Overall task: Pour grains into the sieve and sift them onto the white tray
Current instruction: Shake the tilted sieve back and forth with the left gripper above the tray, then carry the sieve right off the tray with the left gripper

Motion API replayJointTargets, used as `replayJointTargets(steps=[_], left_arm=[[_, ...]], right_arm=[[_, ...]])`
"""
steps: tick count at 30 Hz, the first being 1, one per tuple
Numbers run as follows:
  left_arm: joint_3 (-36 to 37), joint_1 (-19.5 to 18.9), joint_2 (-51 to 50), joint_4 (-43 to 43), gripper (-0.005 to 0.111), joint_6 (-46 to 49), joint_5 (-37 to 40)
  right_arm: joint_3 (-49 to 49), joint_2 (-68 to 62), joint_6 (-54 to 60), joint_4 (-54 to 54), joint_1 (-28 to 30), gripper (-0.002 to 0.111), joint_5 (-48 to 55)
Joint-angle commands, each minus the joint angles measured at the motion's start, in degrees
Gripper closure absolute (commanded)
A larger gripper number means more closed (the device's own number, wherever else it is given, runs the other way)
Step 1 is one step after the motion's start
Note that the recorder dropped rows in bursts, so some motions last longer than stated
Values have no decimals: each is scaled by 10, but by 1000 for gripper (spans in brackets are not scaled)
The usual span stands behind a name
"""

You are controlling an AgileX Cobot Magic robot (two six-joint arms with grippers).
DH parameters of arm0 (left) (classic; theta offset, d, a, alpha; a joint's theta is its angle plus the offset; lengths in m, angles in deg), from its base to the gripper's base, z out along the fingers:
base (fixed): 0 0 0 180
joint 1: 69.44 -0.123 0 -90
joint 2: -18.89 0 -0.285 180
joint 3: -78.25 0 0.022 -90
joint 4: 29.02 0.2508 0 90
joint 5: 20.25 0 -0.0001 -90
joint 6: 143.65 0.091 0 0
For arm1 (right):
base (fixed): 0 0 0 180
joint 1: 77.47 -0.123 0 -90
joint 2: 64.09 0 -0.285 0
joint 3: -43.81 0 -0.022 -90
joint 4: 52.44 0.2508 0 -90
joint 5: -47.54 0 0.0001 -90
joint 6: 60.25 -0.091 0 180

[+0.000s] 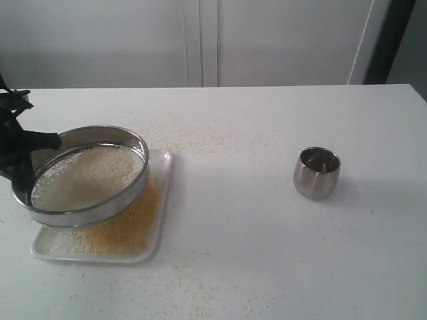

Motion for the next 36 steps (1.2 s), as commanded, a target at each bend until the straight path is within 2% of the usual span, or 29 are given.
replayJointTargets(steps=[1,2,3,5,7,10,13,18,23,26,36], left_arm=[[2,39,22,-92,107,146,-2],[2,40,22,-35,107,105,-26],[2,33,20,38,107,20,-36],[2,10,17,113,107,-101,-10],[2,-6,17,71,107,-75,20],[2,3,22,4,107,17,14],[2,9,27,-2,107,15,3],[2,10,28,-10,107,15,35],[4,12,33,-55,107,44,47],[14,29,49,-66,107,64,37],[33,121,84,-65,107,72,19]], right_arm=[[-3,3,-3,0,4,108,-8],[-3,3,-3,0,4,108,-8],[-3,3,-3,0,4,108,-8],[-3,3,-3,0,4,108,-8],[-3,3,-3,0,4,108,-8],[-3,3,-3,0,4,108,-8],[-3,3,-3,0,4,108,-8],[-3,3,-3,0,4,108,-8],[-3,3,-3,0,4,108,-8],[-3,3,-3,0,4,108,-8],[-3,3,-3,0,4,108,-8]])
